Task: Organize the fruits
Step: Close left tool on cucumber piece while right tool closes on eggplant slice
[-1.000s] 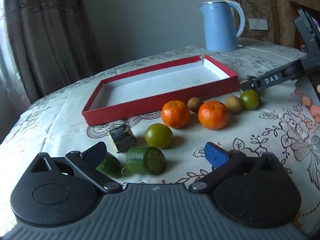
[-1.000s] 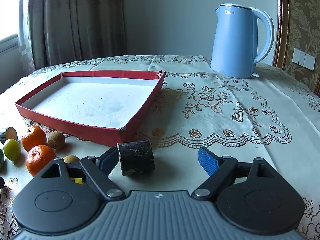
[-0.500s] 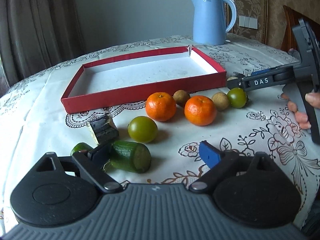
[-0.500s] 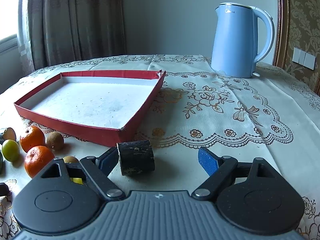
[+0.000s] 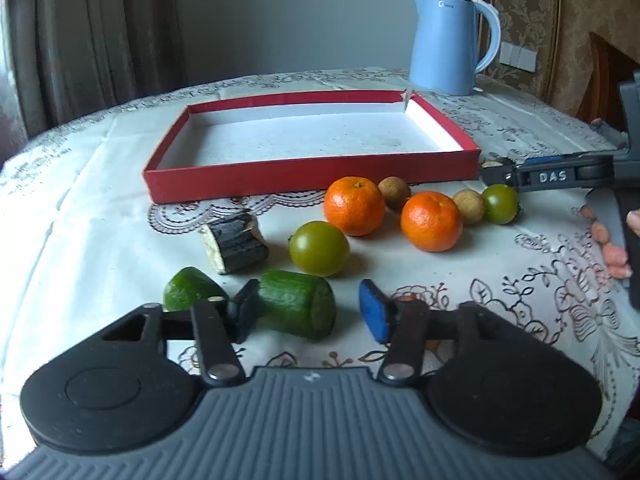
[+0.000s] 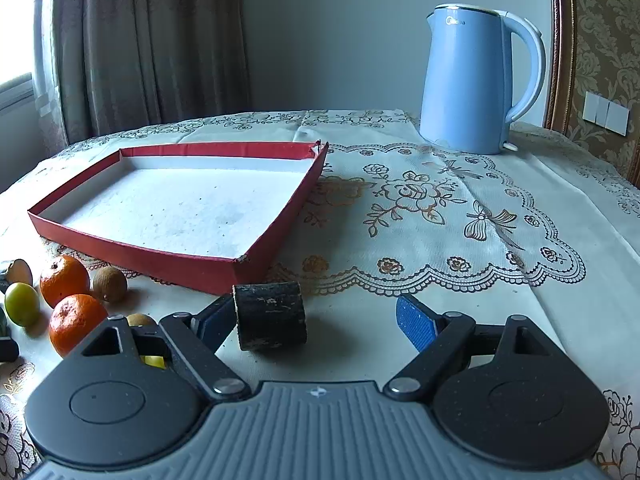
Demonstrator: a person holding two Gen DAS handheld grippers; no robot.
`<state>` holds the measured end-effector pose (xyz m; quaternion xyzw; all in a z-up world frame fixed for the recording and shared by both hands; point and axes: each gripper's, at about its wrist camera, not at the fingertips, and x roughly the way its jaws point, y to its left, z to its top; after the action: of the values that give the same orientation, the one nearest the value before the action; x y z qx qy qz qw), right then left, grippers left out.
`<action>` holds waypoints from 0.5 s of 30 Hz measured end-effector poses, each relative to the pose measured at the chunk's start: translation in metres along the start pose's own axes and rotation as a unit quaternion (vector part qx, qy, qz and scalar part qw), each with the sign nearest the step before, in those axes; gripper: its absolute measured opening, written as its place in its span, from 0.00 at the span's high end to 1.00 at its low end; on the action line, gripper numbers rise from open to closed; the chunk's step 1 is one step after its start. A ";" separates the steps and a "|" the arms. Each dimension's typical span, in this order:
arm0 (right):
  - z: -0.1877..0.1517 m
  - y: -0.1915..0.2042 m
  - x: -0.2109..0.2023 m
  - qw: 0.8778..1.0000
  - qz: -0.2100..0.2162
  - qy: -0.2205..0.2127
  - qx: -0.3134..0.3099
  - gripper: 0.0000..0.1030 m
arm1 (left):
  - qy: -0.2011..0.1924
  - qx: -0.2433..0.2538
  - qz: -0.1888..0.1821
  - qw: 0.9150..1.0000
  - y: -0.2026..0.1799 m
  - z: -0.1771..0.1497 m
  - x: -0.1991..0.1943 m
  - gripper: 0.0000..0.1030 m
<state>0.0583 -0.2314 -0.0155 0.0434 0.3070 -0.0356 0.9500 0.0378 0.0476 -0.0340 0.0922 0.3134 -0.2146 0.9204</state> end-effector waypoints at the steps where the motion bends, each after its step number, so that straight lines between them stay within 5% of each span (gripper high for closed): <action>1: 0.000 0.000 -0.001 1.000 0.000 0.000 0.000 0.15 | -0.001 0.004 0.008 1.000 -0.002 0.000 0.000 0.60; 15: 0.002 0.001 -0.008 1.000 -0.004 0.003 -0.015 0.16 | -0.035 -0.015 0.038 0.999 -0.008 -0.004 -0.012 0.73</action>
<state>0.0528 -0.2302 -0.0094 0.0281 0.3106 -0.0345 0.9495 0.0237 0.0454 -0.0299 0.0826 0.2809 -0.1781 0.9394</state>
